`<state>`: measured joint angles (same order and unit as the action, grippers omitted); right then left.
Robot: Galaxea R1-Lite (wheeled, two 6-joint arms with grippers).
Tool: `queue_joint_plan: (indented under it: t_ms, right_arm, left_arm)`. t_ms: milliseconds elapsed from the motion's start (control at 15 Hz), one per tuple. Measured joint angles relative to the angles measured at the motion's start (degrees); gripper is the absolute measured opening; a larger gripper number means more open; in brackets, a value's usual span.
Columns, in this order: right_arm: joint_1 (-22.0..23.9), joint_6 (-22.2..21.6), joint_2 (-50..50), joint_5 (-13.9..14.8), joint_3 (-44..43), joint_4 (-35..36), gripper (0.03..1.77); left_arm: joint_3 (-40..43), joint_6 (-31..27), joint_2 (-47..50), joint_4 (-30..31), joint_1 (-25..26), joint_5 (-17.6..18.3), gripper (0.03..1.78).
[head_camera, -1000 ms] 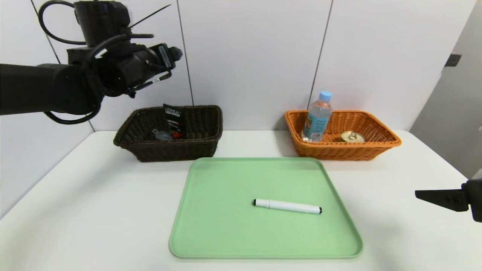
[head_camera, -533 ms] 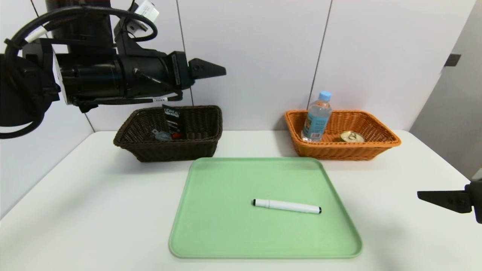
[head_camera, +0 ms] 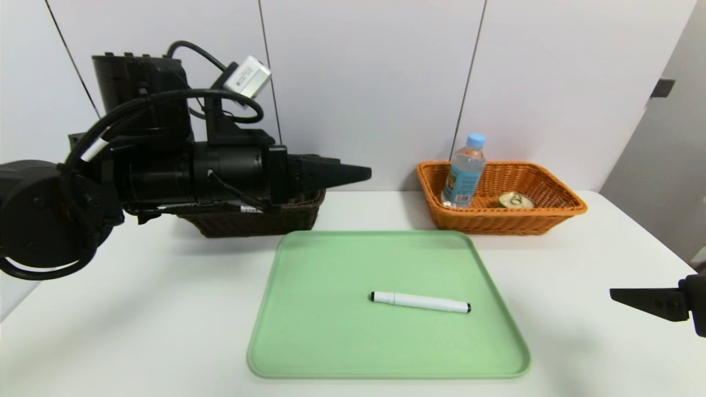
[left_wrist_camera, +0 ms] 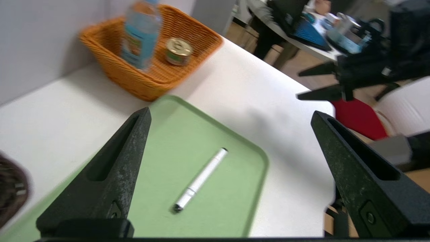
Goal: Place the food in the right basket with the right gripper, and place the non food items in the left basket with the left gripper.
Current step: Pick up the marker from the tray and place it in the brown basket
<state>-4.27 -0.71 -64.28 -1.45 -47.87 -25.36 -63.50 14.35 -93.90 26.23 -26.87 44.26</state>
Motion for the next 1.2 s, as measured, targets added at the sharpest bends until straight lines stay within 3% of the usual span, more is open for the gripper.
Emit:
queue_joint_plan:
  t_ms: [133,400,600,867,1200]
  right_arm:
    - [0.00,-0.04,-0.02,-0.02,0.30,-0.02,1.71]
    - [0.22,-0.30,0.04,-0.02,0.77,0.00,1.71]
    - [0.24,-0.28,0.15,0.00,0.77,0.15,1.71]
    - [0.26,0.02,1.05,0.13,0.66,0.17,1.71]
    - [0.24,0.00,2.43,0.05,0.74,0.20,1.71]
  left_arm:
    - [2.43,-0.73,-1.72,3.11,-1.05,3.41,1.69]
    - [8.44,-5.14,-7.36,12.11,-4.66,3.85,1.69]
    - [9.57,-6.23,-11.11,13.03,-6.84,3.72,1.69]
    - [9.92,-15.49,-16.71,15.10,-8.50,3.06,1.69]
    - [9.45,-17.46,-20.63,15.06,-11.47,2.12,1.69]
